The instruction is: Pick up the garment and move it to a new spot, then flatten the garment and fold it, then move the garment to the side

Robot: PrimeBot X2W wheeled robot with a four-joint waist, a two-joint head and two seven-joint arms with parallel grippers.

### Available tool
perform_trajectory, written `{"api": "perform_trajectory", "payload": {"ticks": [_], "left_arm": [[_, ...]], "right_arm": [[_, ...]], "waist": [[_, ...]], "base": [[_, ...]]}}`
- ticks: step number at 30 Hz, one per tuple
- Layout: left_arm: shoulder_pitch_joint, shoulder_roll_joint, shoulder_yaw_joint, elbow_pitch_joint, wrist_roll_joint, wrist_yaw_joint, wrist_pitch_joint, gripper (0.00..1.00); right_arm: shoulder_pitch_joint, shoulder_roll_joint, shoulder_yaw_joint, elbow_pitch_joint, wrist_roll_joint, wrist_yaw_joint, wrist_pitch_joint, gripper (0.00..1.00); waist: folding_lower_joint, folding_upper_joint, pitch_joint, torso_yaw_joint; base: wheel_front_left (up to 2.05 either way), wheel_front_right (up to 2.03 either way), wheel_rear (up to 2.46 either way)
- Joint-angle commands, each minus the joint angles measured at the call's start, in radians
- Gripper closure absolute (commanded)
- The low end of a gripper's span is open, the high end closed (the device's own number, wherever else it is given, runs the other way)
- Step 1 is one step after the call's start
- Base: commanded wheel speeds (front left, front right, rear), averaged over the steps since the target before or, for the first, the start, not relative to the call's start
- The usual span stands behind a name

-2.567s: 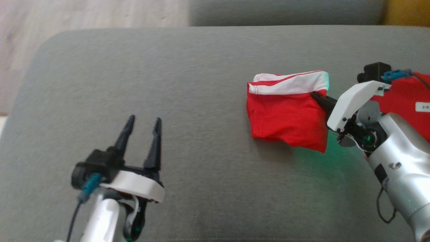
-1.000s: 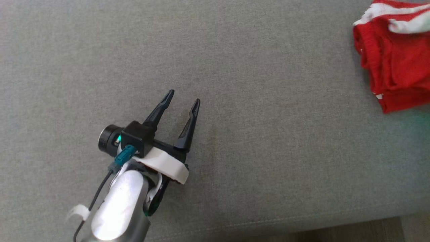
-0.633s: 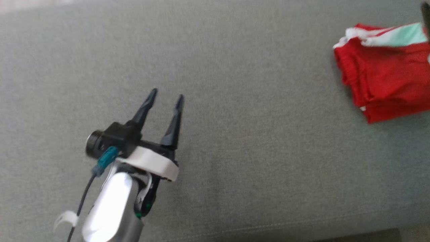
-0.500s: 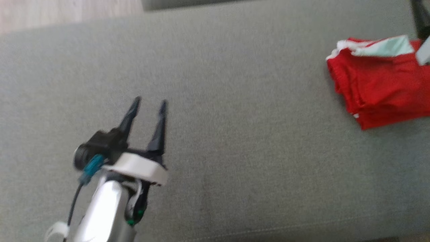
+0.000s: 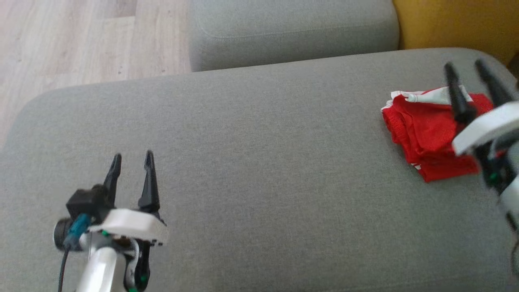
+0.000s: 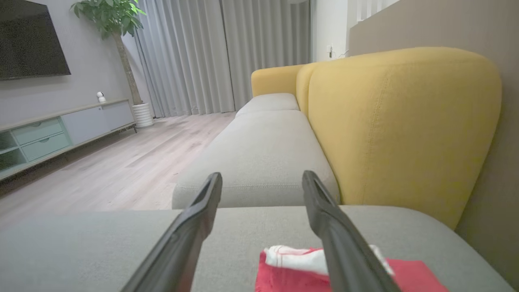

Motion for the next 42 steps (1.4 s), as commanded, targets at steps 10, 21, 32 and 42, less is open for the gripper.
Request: {"api": "perform_trajectory", "payload": {"ticks": [10,21,32,42], "left_arm": [[0.002,0.014,0.092,-0.043,0.0,0.015,-0.005,0.0],[0.01,-0.003,0.106,0.005,0.029,-0.027,-0.005,0.0],[0.0,-0.016,0.125,0.042,0.052,-0.04,-0.005,0.0],[0.058,-0.03,0.092,0.12,0.046,-0.046,0.002,1.0]], "right_arm": [[0.33,0.174,-0.314,-0.218,-0.263,-0.001,-0.02,0.0],[0.476,0.301,-0.465,-0.331,-0.449,-0.001,-0.021,0.0],[0.481,0.321,-0.468,-0.337,-0.464,-0.001,-0.021,0.0],[0.506,0.34,-0.479,-0.266,-0.452,0.0,-0.007,1.0]], "waist": [[0.0001,0.0,-0.01,0.006],[0.0001,0.0,-0.006,0.029],[0.0001,0.0,-0.008,0.039],[0.0001,0.0,-0.01,0.037]], "base": [[0.0,0.0,0.0],[0.0,0.0,0.0],[0.0,0.0,0.0],[0.0,0.0,0.0]]}}
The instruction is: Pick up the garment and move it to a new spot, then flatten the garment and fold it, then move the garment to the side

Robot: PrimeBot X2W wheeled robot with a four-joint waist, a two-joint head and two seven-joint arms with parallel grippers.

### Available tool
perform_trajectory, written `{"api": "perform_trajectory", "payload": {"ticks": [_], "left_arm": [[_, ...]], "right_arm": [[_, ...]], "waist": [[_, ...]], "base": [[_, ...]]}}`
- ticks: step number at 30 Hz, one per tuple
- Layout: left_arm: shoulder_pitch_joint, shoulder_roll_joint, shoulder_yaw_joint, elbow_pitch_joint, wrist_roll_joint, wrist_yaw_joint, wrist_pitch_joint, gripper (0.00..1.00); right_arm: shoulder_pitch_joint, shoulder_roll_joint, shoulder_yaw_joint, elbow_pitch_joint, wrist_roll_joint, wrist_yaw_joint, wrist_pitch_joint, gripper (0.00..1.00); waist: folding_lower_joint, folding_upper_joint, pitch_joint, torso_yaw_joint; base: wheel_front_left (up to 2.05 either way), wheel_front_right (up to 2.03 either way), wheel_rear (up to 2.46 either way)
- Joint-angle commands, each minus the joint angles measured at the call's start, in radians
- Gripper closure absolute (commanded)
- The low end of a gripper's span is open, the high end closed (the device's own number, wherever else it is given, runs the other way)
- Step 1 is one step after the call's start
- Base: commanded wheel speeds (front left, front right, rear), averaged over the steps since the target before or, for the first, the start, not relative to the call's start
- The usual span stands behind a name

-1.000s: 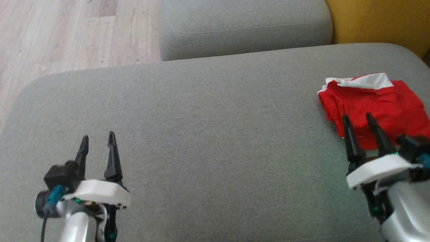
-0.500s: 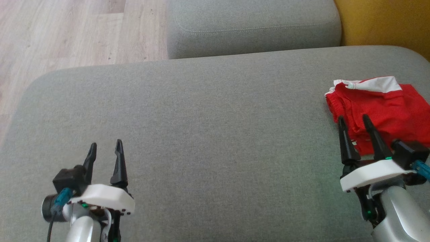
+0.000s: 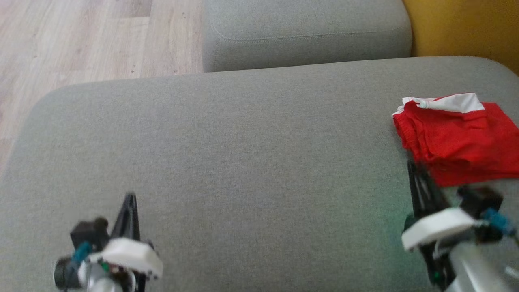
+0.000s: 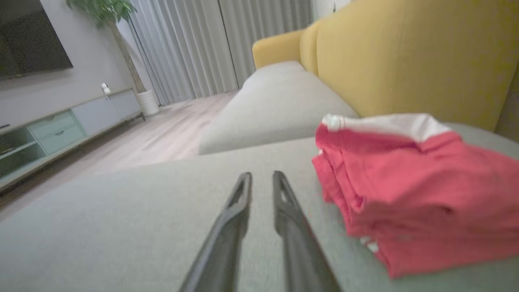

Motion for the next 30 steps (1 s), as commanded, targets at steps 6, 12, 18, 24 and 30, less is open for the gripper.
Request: {"api": "perform_trajectory", "payload": {"ticks": [6,12,18,24,30], "left_arm": [[0.003,-0.002,0.015,0.013,-0.061,-0.006,0.023,1.0],[0.003,-0.002,0.019,0.002,-0.13,-0.012,0.038,1.0],[0.003,-0.002,0.025,-0.009,-0.199,-0.018,0.054,1.0],[0.002,-0.002,0.032,-0.017,-0.267,-0.025,0.071,1.0],[0.0,-0.002,0.04,-0.026,-0.335,-0.031,0.088,1.0]], "right_arm": [[0.014,0.011,-0.012,0.002,0.054,0.0,0.018,1.0],[0.019,0.018,-0.026,-0.011,0.112,0.0,0.035,1.0],[0.023,0.025,-0.039,-0.024,0.171,0.0,0.052,1.0],[0.027,0.032,-0.052,-0.037,0.229,0.0,0.069,1.0],[0.03,0.039,-0.065,-0.049,0.287,0.0,0.086,1.0]], "waist": [[0.0001,0.0,0.002,0.0],[0.0001,0.0,0.004,-0.001],[0.0001,0.0,0.005,-0.001],[0.0001,0.0,0.007,-0.002],[0.0001,0.0,0.009,-0.002]], "base": [[0.0,0.0,0.0],[0.0,0.0,0.0],[0.0,0.0,0.0],[0.0,0.0,0.0],[0.0,0.0,0.0]]}}
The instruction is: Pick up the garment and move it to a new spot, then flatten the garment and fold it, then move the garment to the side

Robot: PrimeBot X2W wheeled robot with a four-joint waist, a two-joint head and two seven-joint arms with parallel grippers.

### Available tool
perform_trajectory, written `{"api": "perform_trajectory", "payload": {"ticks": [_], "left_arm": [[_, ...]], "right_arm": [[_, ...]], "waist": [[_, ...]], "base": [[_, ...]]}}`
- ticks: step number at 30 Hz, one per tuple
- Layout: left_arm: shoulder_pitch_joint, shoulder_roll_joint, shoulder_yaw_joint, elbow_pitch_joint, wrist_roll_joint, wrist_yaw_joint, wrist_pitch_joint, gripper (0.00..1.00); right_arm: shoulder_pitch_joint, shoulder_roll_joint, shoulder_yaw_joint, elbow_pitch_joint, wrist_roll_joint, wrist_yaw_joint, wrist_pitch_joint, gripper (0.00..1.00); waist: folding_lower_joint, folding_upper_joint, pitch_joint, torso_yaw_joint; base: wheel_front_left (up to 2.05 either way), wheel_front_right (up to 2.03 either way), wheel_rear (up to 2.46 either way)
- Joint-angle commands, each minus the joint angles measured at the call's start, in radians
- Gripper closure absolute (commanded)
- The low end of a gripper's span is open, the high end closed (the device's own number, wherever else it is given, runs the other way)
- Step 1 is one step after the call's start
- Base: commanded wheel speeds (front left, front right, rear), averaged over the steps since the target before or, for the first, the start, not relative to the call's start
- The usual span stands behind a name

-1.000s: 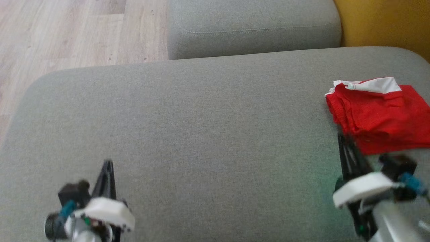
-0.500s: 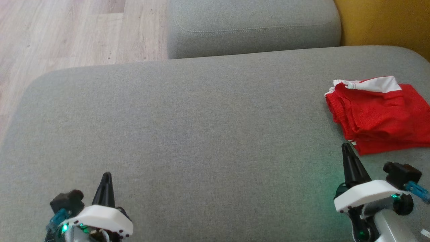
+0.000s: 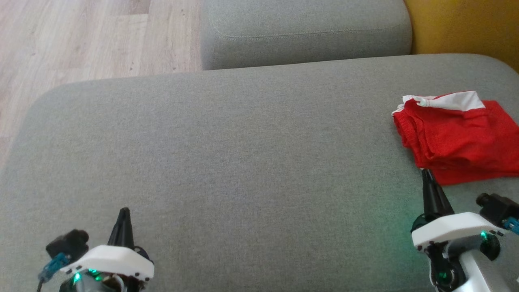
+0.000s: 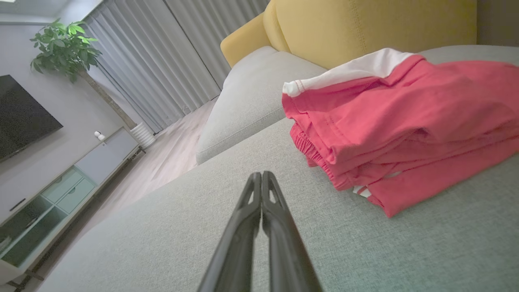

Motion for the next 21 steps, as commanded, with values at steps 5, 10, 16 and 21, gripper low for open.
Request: {"api": "perform_trajectory", "payload": {"ticks": [5,10,16,21], "left_arm": [[-0.063,0.003,0.022,-0.046,-0.071,-0.009,0.016,1.0],[-0.065,0.003,0.029,-0.053,-0.127,-0.014,0.031,1.0],[-0.067,0.003,0.037,-0.06,-0.195,-0.02,0.048,1.0],[-0.069,0.003,0.043,-0.067,-0.251,-0.026,0.063,1.0]], "right_arm": [[-0.034,0.007,-0.02,-0.047,0.063,0.0,0.017,1.0],[-0.031,0.013,-0.032,-0.058,0.112,0.0,0.032,1.0],[-0.027,0.02,-0.045,-0.07,0.17,0.0,0.049,1.0],[-0.024,0.026,-0.056,-0.08,0.218,0.0,0.064,1.0]], "waist": [[0.0,0.0,0.002,0.0],[0.0,0.0,0.003,-0.001],[0.0,0.0,0.005,-0.001],[0.0,0.0,0.007,-0.002]], "base": [[0.0,0.0,0.0],[0.0,0.0,0.0],[0.0,0.0,0.0],[0.0,0.0,0.0]]}}
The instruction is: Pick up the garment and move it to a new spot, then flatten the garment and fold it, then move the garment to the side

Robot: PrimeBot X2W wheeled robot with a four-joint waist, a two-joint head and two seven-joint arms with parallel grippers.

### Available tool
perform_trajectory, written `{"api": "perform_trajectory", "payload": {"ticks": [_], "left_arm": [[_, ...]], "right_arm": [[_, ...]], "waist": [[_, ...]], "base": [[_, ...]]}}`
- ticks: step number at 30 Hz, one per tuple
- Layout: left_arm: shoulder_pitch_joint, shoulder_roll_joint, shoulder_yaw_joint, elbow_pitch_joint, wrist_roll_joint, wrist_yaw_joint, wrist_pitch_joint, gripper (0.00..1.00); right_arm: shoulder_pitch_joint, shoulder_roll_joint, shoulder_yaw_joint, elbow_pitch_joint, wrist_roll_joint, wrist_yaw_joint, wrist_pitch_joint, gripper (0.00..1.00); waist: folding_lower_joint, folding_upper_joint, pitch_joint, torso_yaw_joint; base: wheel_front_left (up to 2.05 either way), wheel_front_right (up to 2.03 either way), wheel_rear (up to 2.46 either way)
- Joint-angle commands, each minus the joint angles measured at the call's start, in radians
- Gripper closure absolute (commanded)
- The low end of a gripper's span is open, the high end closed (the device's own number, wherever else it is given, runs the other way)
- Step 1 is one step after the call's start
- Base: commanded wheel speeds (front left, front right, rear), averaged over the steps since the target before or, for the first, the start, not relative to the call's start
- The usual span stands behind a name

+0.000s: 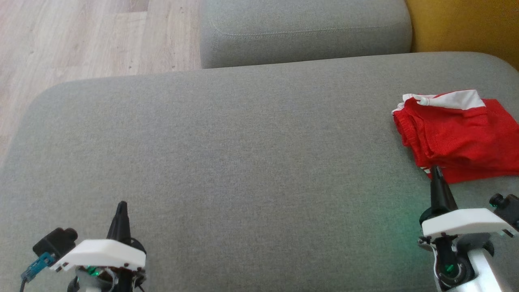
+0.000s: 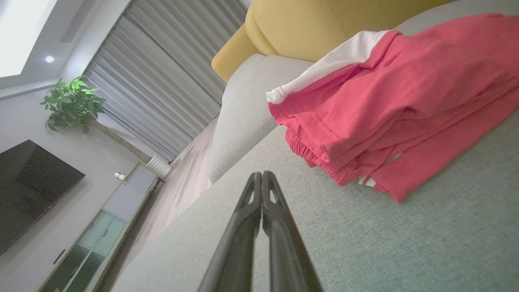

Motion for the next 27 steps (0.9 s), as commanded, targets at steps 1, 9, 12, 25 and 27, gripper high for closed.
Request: {"api": "perform_trajectory", "payload": {"ticks": [1,9,12,25,27], "left_arm": [[-0.054,0.004,0.03,-0.041,-0.039,-0.009,0.01,1.0],[-0.057,0.004,0.041,-0.052,-0.129,-0.017,0.034,1.0],[-0.058,0.004,0.045,-0.056,-0.163,-0.02,0.043,1.0],[-0.063,0.003,0.062,-0.073,-0.31,-0.034,0.081,1.0],[-0.064,0.003,0.065,-0.075,-0.332,-0.036,0.087,1.0]], "right_arm": [[-0.024,0.001,-0.005,-0.045,0.036,0.0,0.012,1.0],[-0.019,0.011,-0.023,-0.061,0.113,0.0,0.035,1.0],[-0.018,0.014,-0.03,-0.067,0.142,0.0,0.044,1.0],[-0.009,0.03,-0.059,-0.094,0.268,0.0,0.082,1.0],[-0.008,0.032,-0.064,-0.098,0.288,0.0,0.087,1.0]], "waist": [[0.0,0.0,0.001,0.0],[0.0,0.0,0.003,-0.001],[0.0,0.0,0.004,-0.001],[0.0,0.0,0.008,-0.002],[0.0,0.0,0.009,-0.002]], "base": [[0.0,0.0,0.0],[0.0,0.0,0.0],[0.0,0.0,0.0],[0.0,0.0,0.0],[0.0,0.0,0.0]]}}
